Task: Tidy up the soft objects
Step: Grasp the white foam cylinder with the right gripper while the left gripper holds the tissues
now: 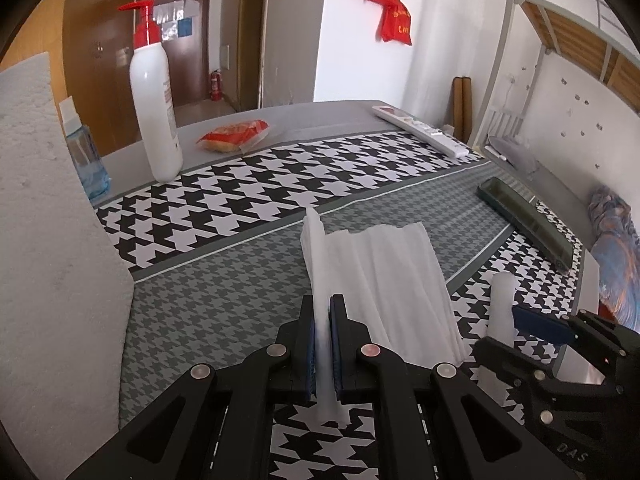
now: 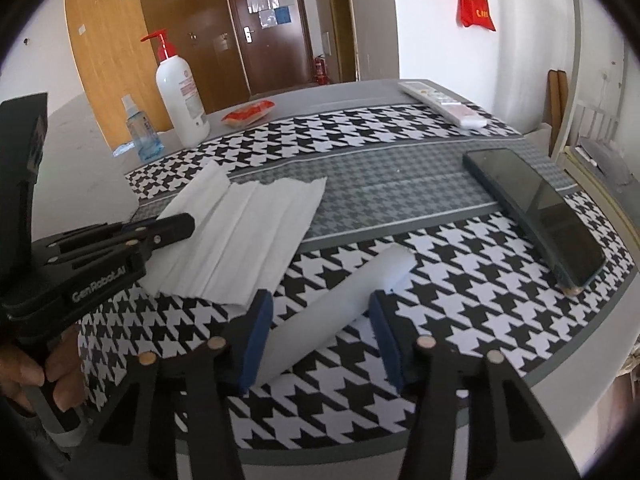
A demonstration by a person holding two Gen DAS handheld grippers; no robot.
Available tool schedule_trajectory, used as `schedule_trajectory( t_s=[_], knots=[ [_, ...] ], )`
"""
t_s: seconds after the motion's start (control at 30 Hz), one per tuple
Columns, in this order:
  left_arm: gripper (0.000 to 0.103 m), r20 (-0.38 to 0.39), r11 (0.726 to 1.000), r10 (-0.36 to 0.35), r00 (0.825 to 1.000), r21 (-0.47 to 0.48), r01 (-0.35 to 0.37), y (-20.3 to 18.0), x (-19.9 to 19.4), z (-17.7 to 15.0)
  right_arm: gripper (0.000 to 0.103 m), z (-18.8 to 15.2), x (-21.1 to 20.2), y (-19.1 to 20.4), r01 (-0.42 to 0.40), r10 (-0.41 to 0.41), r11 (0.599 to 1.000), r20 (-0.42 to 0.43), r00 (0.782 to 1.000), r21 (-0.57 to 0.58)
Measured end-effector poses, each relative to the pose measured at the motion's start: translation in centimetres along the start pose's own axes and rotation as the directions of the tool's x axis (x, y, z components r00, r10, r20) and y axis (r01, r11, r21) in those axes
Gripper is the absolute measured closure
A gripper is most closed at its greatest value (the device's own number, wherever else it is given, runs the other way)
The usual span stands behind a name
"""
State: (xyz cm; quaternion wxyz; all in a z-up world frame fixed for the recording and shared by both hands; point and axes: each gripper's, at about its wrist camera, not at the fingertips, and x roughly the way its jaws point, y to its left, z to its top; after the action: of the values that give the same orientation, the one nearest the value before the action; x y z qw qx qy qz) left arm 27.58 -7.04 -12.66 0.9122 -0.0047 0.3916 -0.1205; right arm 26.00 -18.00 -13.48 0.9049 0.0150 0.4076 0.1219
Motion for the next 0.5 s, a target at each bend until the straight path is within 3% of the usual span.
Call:
schedule_trajectory(
  t_s=[0.1,0.2,0.5],
  knots=[
    [0.096,0.003,1.0,0.001,1.0,0.0,-0.001,0.0,-0.1,0.0,0.078,0.4,0.1,-0.1,0.006,-0.006,1.0,0.007,1.0,-0.02],
    [0.096,0.007,1.0,0.0,1.0,0.006,0.0,-0.1,-0.2,0.0,0.088,0.8,0.0,-0.4,0.001,-0.001,1.0,0.023,1.0,-0.029],
    [0.096,0.01,1.0,0.002,1.0,-0.003,-0.002,0.0,-0.2,-0.1,0.093,1.1,-0.1,-0.2,-0.012,0.013,0.999,0.032,0.999,-0.041]
  ],
)
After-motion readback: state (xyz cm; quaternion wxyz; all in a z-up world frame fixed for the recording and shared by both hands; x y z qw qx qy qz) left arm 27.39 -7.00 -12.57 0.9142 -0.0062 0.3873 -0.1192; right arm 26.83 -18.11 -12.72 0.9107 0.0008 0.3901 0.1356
